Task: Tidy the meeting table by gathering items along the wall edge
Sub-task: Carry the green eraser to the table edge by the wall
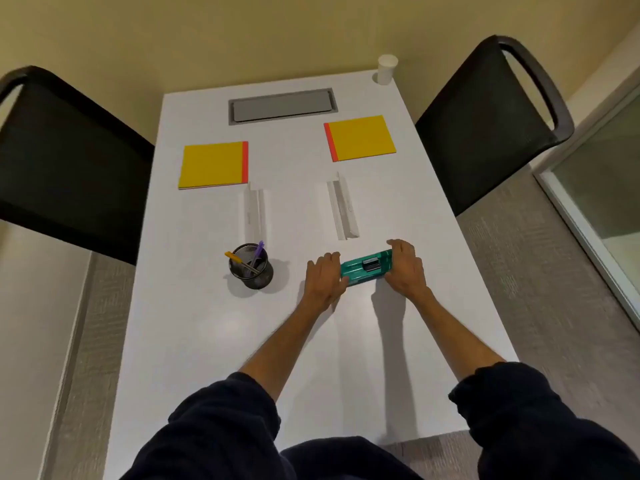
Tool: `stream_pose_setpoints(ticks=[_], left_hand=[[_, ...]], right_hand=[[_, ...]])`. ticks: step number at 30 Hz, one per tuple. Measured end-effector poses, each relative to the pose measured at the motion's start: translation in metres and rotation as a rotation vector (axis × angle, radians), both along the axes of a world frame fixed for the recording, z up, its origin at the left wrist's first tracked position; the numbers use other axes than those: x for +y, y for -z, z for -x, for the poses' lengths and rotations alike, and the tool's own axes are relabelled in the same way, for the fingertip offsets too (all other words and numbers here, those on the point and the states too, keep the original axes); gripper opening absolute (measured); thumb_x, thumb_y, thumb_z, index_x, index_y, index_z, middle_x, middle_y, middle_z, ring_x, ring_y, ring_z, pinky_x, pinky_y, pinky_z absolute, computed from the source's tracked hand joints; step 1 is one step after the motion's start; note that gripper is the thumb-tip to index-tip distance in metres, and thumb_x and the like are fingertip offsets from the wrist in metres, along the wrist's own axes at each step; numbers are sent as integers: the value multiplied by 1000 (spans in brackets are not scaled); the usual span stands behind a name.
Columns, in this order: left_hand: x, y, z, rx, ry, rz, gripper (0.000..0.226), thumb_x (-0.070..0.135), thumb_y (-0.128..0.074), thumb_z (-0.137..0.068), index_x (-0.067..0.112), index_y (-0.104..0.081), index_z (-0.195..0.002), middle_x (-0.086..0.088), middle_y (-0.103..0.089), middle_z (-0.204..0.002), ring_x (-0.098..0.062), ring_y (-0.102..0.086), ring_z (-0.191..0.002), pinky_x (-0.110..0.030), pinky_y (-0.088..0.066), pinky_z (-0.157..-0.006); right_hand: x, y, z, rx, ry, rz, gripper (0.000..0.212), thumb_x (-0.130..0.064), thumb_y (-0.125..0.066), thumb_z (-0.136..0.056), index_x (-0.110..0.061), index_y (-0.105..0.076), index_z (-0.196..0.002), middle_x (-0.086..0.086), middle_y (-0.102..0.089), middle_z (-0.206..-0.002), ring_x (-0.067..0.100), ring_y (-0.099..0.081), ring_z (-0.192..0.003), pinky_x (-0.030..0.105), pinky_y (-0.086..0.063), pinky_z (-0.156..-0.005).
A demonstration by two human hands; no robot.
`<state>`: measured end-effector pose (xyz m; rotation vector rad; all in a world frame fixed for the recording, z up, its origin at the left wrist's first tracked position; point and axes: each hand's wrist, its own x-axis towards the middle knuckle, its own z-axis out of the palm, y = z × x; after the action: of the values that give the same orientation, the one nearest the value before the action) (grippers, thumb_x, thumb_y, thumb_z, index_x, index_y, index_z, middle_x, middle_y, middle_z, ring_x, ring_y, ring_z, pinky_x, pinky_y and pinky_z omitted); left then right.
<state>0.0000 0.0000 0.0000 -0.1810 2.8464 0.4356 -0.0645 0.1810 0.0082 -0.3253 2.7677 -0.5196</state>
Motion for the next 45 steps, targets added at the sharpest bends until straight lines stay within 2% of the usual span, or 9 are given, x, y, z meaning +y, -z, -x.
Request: stream_pose_setpoints(ticks=[5, 9, 13, 16, 21, 32, 38, 45], left_hand=[[15, 10, 11, -95, 12, -56, 69, 38, -61, -92, 12, -30, -148, -11, -42, -146, -25, -46, -129, -38, -41, -106], [25, 19, 15, -133, -17, -128, 82, 31, -65, -91, 16, -16, -154, -10, -35, -153, -25, -40, -137, -41, -41, -112], [30, 27, 12, -126, -16, -138, 74, 25, -59, -96, 13, -16, -154, -11, -37, -152, -25, -40, -136, -40, -44, -110], [30, 30, 8, -80, 5, -126, 63, 21, -54, -99, 10, -22, -153, -12, -38, -150, -25, -42, -134, -37, -45, -109], [28, 28, -3, -27, 42, -137, 62, 17, -54, -99, 8, -23, -152, -12, -36, -152, -25, -39, -136, -37, -42, -111], [19, 1, -16, 58, 35, -173, 60, 14, -54, -98, 11, -28, -152, -12, -36, -153, -26, -38, -138, -38, -40, -114], [11, -16, -29, 111, 135, -172, 58, 18, -52, -99, 13, -28, -151, -11, -37, -153, -24, -40, -138, -35, -42, -113], [11, -44, -44, 216, 317, -216, 57, 15, -57, -97, 15, -32, -148, -11, -43, -148, -23, -48, -131, -35, -47, -109]], right_hand=[[11, 12, 9, -69, -146, -76, 79, -10, -71, -81, -12, -31, -149, 8, -36, -151, 23, -32, -141, 41, -43, -107], [12, 23, 15, -68, -220, -130, 83, -13, -71, -83, -17, -26, -153, 7, -28, -157, 24, -21, -148, 43, -36, -114], [13, 32, 19, -47, -257, -162, 74, -17, -65, -91, -18, -25, -154, 6, -27, -159, 25, -14, -152, 46, -29, -118], [14, 36, 19, -1, -244, -169, 65, -18, -63, -93, -14, -32, -150, 7, -35, -155, 24, -19, -150, 43, -32, -117], [19, 35, 12, 41, -257, -180, 53, -24, -63, -92, -13, -44, -140, 6, -47, -142, 22, -34, -138, 37, -41, -103], [20, 7, -8, 71, -204, -98, 58, -25, -67, -91, -15, -43, -142, 7, -45, -145, 23, -37, -137, 39, -40, -106], [23, -16, -37, 69, -115, -42, 56, -22, -66, -92, -16, -42, -142, 8, -44, -145, 24, -44, -132, 42, -45, -105], [35, -43, -81, 138, 46, 33, 57, -17, -70, -89, -13, -44, -141, 9, -47, -142, 25, -48, -128, 39, -49, -104]])
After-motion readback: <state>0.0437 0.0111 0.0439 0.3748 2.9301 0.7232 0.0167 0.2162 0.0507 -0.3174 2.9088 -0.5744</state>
